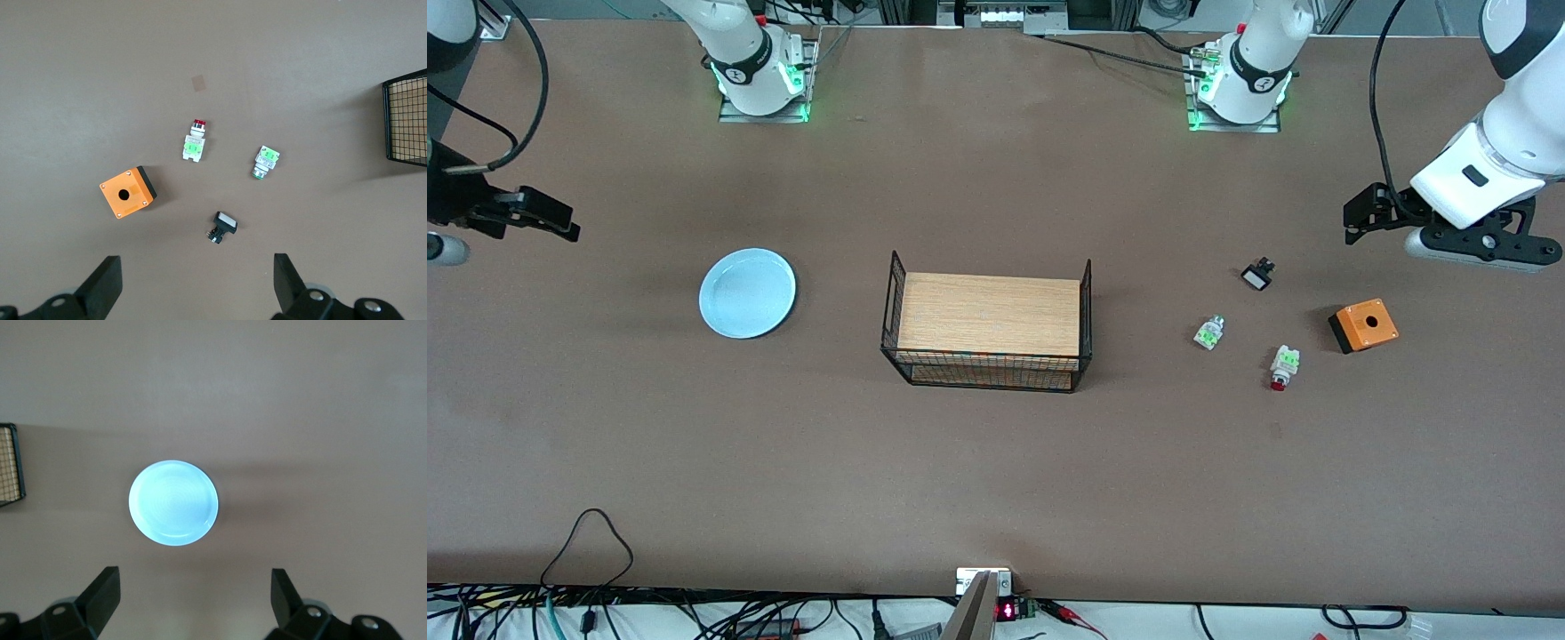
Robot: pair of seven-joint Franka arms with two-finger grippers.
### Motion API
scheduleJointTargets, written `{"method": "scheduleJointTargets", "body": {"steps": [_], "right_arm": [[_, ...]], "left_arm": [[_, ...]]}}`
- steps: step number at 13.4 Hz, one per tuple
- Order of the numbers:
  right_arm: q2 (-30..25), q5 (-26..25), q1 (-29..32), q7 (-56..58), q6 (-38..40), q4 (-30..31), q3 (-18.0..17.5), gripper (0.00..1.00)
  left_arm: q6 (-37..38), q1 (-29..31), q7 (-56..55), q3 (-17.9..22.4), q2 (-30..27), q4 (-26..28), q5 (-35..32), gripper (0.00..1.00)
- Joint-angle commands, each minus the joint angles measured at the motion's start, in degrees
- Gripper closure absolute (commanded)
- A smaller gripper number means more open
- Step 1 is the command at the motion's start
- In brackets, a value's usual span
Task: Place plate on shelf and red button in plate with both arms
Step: 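Move the right gripper toward the pale blue plate, then lower the right gripper to the plate rim and grasp it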
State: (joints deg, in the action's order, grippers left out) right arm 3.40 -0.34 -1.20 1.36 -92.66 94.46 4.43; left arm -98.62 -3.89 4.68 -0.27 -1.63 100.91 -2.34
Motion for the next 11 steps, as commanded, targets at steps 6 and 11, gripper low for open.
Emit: {"method": "scheduleJointTargets", "body": {"steps": [6, 11], "right_arm": [[8.12, -0.98, -2.66, -0.74, -21.21, 15.55, -0.03, 0.0], [13.57, -0.37, -2.4, -1.89, -25.71, 20.48, 0.14, 0.0]], "left_arm": [[2.12, 0.02, 0.25, 0.01, 1.01, -1.95, -1.18, 0.0], [2.12, -0.06, 0.25, 0.01, 1.19, -1.95, -1.26, 0.0]]}}
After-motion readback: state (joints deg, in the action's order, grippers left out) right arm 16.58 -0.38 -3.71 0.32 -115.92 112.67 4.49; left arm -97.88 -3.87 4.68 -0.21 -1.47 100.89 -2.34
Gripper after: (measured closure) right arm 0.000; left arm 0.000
